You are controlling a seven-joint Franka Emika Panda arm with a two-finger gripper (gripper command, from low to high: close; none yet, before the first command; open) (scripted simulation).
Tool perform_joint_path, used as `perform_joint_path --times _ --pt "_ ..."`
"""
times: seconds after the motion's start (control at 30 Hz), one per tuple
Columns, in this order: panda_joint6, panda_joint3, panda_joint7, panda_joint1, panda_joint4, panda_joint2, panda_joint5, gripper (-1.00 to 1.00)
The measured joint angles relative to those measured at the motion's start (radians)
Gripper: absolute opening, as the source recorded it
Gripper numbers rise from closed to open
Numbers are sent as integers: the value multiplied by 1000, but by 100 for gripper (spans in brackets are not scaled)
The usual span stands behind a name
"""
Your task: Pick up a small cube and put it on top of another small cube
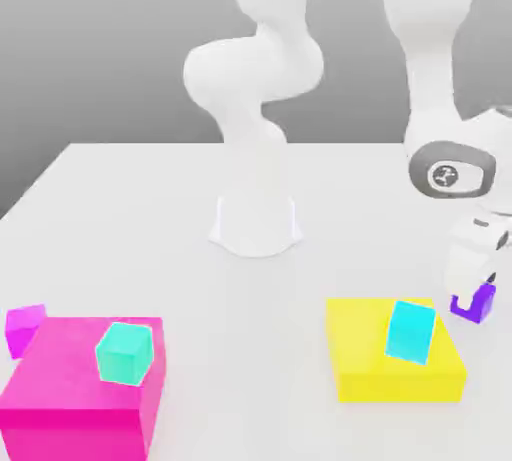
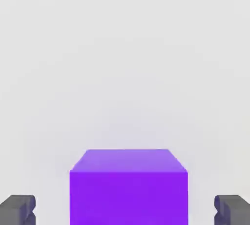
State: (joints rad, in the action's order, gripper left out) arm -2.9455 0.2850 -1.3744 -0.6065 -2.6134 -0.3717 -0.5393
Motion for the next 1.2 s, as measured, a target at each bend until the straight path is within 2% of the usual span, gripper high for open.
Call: perform_joint_path --times 0.2,0.47,0.5,0.6,0.87,1.2 --pt "-2 -1 -2 -1 0 -1 -3 -100" --pt "129 225 210 164 -58 199 275 -100" --pt "128 234 221 161 -64 218 271 -100" --pt "140 183 201 193 -55 274 221 -100" --pt "287 6 122 521 27 353 275 -100" --pt "530 -215 85 940 138 440 501 -100"
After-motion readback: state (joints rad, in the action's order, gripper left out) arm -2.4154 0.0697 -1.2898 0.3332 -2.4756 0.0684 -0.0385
